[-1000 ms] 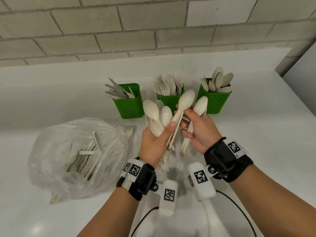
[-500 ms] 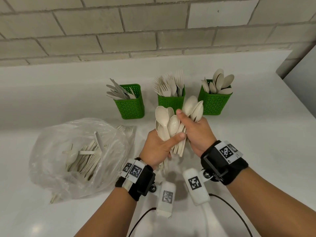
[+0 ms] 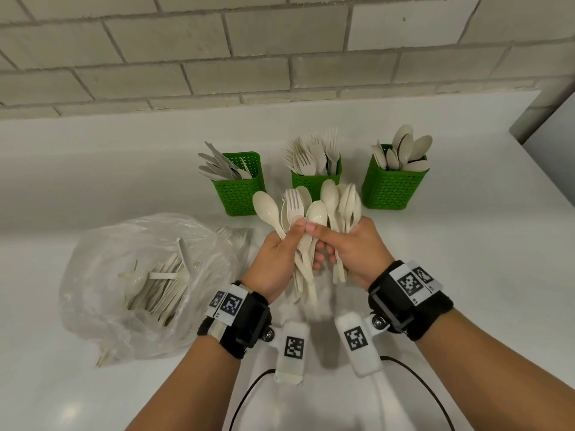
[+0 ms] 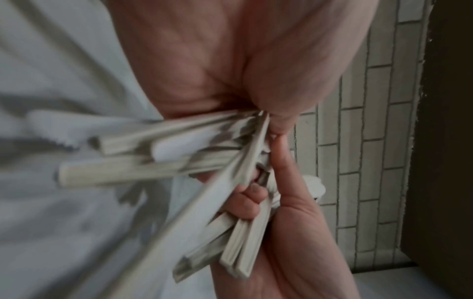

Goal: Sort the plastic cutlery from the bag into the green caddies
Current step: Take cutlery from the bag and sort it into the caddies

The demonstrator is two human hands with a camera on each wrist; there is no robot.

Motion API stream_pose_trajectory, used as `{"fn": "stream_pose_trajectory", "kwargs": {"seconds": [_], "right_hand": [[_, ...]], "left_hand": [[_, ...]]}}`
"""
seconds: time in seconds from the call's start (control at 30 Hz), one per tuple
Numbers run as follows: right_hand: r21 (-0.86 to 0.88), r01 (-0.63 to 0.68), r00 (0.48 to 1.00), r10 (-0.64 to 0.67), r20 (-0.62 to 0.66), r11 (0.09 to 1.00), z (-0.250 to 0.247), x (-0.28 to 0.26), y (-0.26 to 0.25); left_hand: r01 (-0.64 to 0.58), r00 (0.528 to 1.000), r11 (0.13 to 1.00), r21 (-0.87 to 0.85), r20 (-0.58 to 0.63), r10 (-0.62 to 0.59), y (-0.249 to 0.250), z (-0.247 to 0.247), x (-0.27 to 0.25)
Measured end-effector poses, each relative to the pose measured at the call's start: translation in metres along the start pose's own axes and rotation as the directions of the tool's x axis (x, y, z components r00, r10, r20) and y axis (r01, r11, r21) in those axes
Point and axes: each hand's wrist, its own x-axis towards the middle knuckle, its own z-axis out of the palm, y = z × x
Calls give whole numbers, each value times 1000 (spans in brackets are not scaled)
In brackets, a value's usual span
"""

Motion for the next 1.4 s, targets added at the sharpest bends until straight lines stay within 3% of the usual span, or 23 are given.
{"fn": "stream_pose_trajectory", "kwargs": {"seconds": [0.17, 0.3, 0.43, 0.53, 0.63, 0.77, 0.9, 1.07, 1.2, 1.4], "right_hand": [[125, -33, 982, 55, -182, 992, -3, 8, 1], [43, 5, 999, -4, -32, 999, 7, 0, 7], [156, -21, 999, 27, -32, 987, 4, -1, 5], [164, -33, 999, 37, -22, 986, 4, -3, 6], [182, -51, 998, 59, -38, 982, 3, -3, 9], [251, 25, 992, 7, -125, 968, 1, 2, 6], [183, 35, 990, -8, -143, 983, 0, 6, 4], [155, -75, 994, 86, -67, 985, 6, 1, 9], [230, -108, 991, 124, -56, 967, 5, 0, 8], [273, -109, 989, 133, -71, 956, 2, 2, 7]], "left_hand": [[-36, 999, 999, -16, -2, 36, -5, -2, 1], [-154, 986, 985, 77, -50, 158, -9, 6, 4], [-93, 986, 976, 197, -117, 118, -10, 2, 5], [-132, 989, 922, 365, -16, 148, -8, -6, 6], [-149, 985, 898, 415, 142, 97, -4, -6, 5], [-139, 980, 922, 362, 185, 76, -4, -10, 1], [-120, 987, 938, 325, 138, 78, -3, -10, 0], [-75, 997, 987, 145, 29, 71, -4, -8, 3], [14, 1000, 996, -82, 29, -12, 0, -5, -1], [60, 998, 990, -131, 41, -55, 3, -5, 1]]}}
